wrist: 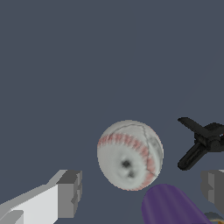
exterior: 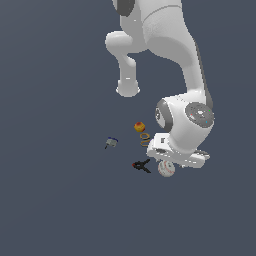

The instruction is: Pick up a designated object from a clutter of objects.

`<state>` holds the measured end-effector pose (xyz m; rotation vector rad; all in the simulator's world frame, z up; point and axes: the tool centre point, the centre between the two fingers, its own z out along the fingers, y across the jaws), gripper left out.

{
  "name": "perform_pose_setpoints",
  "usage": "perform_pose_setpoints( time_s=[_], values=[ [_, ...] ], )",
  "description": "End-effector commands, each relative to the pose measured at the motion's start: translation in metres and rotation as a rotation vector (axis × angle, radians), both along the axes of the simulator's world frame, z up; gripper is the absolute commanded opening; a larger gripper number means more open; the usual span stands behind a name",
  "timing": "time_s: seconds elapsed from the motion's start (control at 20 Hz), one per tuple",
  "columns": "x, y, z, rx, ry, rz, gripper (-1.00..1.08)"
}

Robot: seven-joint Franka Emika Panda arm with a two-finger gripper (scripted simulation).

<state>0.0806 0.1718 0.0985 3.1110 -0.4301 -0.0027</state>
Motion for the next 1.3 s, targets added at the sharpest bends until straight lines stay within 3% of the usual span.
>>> perform_pose_setpoints(
  time_s=[0.0, 0.8, 0.85, 1.25],
  values=[
    [0.000, 0.000, 0.000, 0.000, -0.001, -0.001, 1.00],
    [0.001, 0.001, -0.051, 0.001, -0.002, -0.004, 1.00],
    [0.001, 0.001, -0.051, 0.001, -0.002, -0.004, -1.00],
    [0.001, 0.001, -0.051, 0.001, -0.002, -0.004, -1.00]
  ],
)
